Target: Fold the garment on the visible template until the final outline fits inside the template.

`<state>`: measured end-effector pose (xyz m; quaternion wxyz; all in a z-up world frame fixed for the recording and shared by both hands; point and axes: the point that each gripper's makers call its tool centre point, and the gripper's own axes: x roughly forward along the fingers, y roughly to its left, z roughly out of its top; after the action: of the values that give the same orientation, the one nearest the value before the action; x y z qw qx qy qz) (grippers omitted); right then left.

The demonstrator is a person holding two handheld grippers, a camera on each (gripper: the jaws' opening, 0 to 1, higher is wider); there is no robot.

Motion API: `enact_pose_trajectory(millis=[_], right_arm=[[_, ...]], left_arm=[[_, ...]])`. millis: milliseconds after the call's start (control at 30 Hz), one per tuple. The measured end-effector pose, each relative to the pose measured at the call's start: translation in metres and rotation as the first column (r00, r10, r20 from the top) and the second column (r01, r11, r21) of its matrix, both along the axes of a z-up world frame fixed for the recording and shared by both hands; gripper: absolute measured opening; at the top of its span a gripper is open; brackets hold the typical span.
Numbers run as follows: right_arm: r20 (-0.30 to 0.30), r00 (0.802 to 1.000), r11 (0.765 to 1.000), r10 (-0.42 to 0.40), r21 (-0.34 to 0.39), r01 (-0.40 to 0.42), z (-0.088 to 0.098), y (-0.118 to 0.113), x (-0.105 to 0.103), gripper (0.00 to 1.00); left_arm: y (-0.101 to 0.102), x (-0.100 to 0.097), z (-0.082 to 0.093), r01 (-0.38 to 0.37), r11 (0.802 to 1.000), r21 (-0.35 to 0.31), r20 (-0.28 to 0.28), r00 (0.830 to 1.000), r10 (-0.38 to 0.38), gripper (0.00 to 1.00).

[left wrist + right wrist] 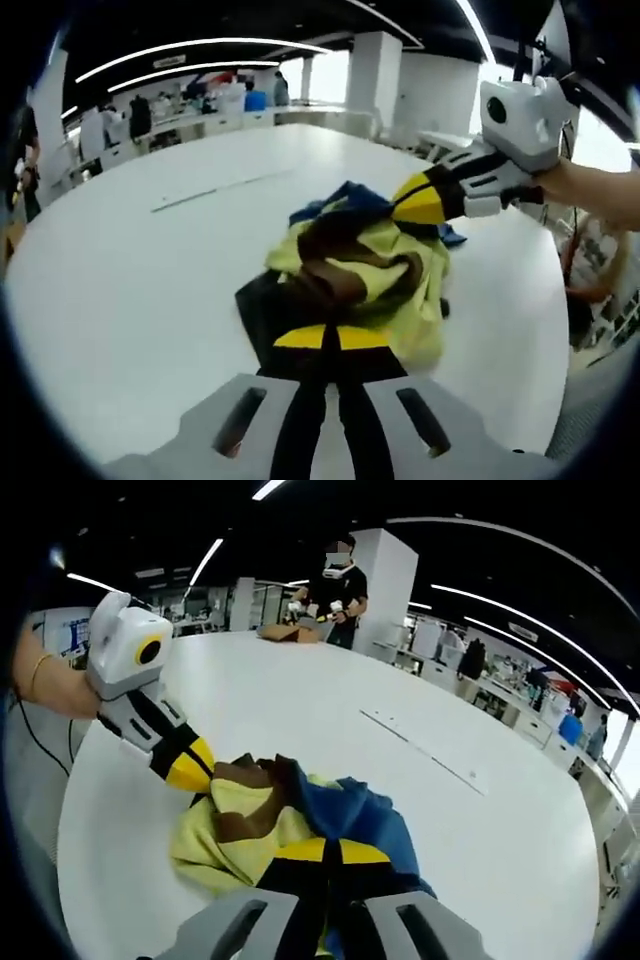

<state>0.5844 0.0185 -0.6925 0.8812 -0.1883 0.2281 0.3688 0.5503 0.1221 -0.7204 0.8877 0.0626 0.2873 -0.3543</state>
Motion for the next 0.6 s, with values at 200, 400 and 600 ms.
enact_pose_trajectory(millis=[200,400,600], right_arm=[[0.019,1.000,1.000,0.005,-0.009,-0.005,0.010,-0.003,-0.003,0.00],[0.021,1.000,1.000,-0.022,0.015,0.022,0.021,-0.009,-0.003,0.00],[0.038,0.998,0.999,-0.049,0.025,0.048,0.033,-0.019,-0.004,0.00]], left_arm=[[0.005,0.000,0.012,-0.012,1.000,0.000,0.036,0.999,0.012,0.00],[0.011,0.000,0.030,-0.036,0.999,-0.032,0.057,0.998,0.038,0.00],[0.021,-0.002,0.044,-0.057,0.997,-0.050,0.077,0.995,0.061,0.00]])
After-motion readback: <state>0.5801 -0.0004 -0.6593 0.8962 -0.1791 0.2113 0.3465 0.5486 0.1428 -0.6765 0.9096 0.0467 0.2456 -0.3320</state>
